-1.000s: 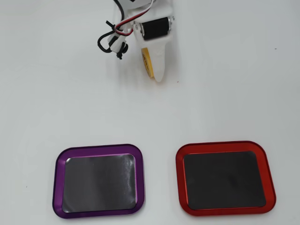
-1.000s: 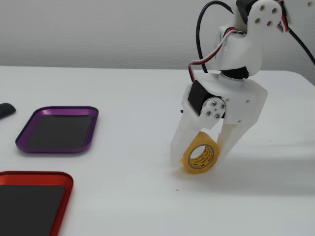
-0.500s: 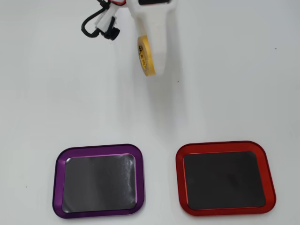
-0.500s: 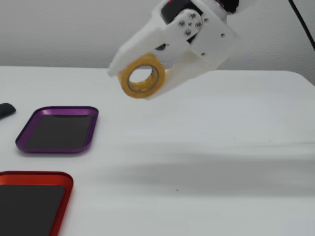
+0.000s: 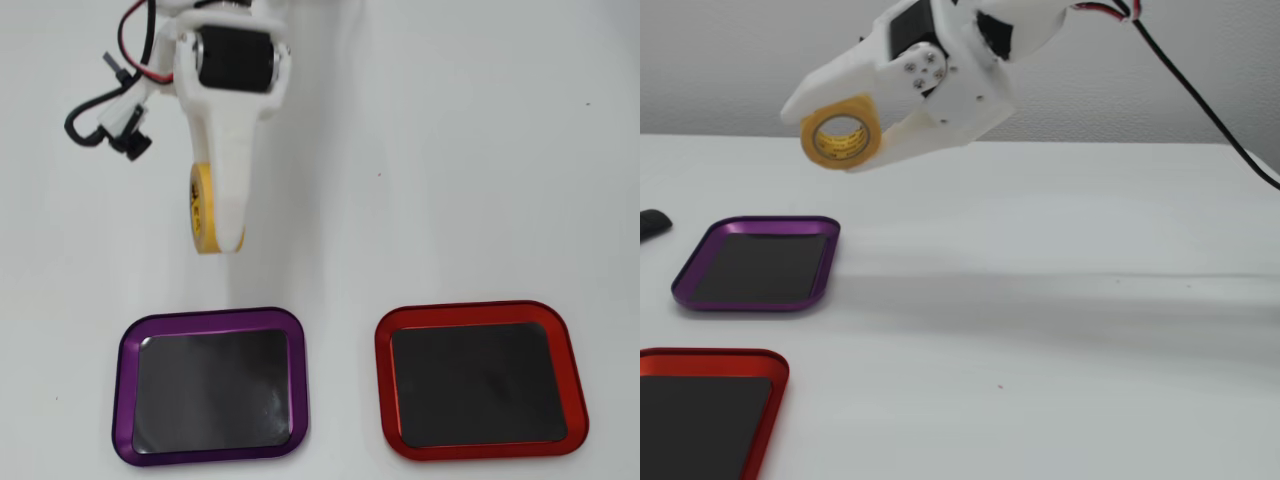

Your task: Grasp a tape and put it in the right purple dish.

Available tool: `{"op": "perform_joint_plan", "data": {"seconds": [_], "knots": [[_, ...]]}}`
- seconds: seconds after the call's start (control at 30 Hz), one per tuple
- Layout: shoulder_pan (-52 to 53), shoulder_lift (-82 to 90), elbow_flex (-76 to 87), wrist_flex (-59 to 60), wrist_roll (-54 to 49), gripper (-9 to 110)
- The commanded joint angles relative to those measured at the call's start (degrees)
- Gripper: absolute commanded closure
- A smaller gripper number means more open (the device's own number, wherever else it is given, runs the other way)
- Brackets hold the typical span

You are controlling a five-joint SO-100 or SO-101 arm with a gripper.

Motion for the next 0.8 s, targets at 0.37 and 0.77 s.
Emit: {"op": "perform_joint_plan", "data": {"seconds": [0.37, 0.77], "knots": [[0.44, -19.34, -19.51, -1.76, 0.0, 102], [0.35, -21.71, -22.06, -1.85, -0.53, 102]]}}
